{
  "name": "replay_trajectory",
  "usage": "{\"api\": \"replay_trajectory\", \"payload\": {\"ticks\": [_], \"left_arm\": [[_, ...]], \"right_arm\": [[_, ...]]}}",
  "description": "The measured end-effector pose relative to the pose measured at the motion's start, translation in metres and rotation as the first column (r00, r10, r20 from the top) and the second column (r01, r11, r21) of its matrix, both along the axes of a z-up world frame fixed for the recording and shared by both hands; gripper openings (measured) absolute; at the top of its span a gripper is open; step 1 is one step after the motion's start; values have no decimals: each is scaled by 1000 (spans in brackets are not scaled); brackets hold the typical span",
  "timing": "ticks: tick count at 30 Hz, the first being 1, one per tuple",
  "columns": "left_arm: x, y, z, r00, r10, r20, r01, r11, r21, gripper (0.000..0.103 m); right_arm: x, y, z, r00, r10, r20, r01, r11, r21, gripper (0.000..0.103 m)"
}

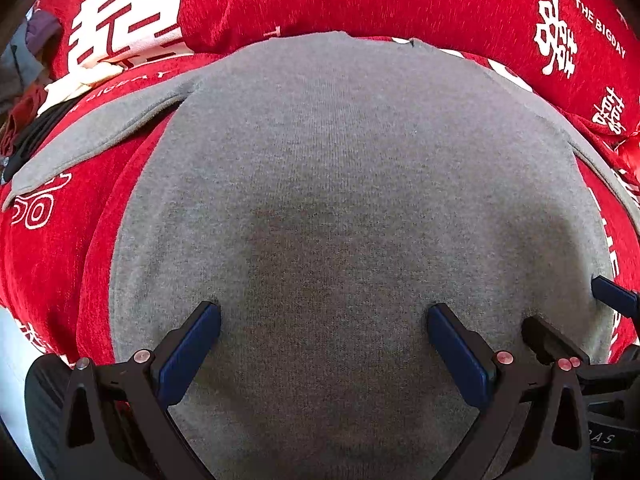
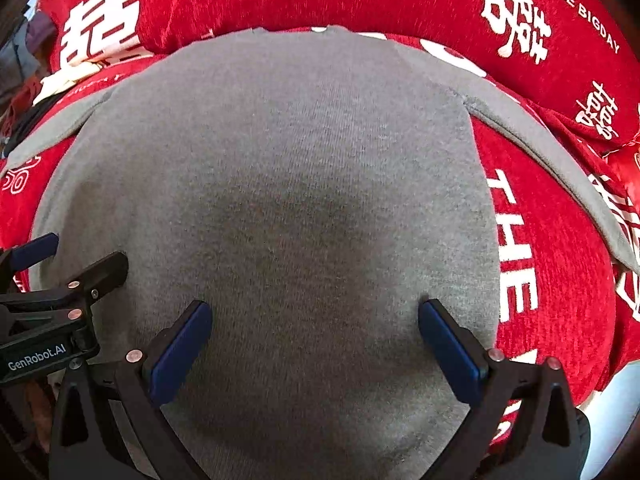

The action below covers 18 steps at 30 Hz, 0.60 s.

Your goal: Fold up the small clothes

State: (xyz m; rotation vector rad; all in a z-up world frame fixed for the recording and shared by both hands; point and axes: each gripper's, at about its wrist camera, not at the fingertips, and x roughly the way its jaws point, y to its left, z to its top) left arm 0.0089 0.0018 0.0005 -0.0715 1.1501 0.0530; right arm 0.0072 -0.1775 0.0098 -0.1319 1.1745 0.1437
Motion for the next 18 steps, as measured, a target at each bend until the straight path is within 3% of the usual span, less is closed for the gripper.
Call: {"api": "replay_trajectory", "payload": {"ticks": [5, 14, 16, 18], "left_arm": [[4, 0, 0, 999, -3, -34, 3, 1000, 2, 103], [15, 1, 2, 993, -38, -113, 38, 999, -6, 103], [22, 1, 6, 989, -48, -137, 49, 999, 8, 103], [26, 5, 14, 994, -23, -104, 28, 998, 50, 103]], "right_arm": [[7, 1, 0, 999, 10, -54, -11, 1000, -6, 103], [7, 3, 1, 998, 18, -64, -20, 1000, -22, 103], [9, 6, 12, 999, 27, -39, -28, 999, -28, 103], [12, 11, 27, 998, 45, 35, -43, 998, -35, 103]]}}
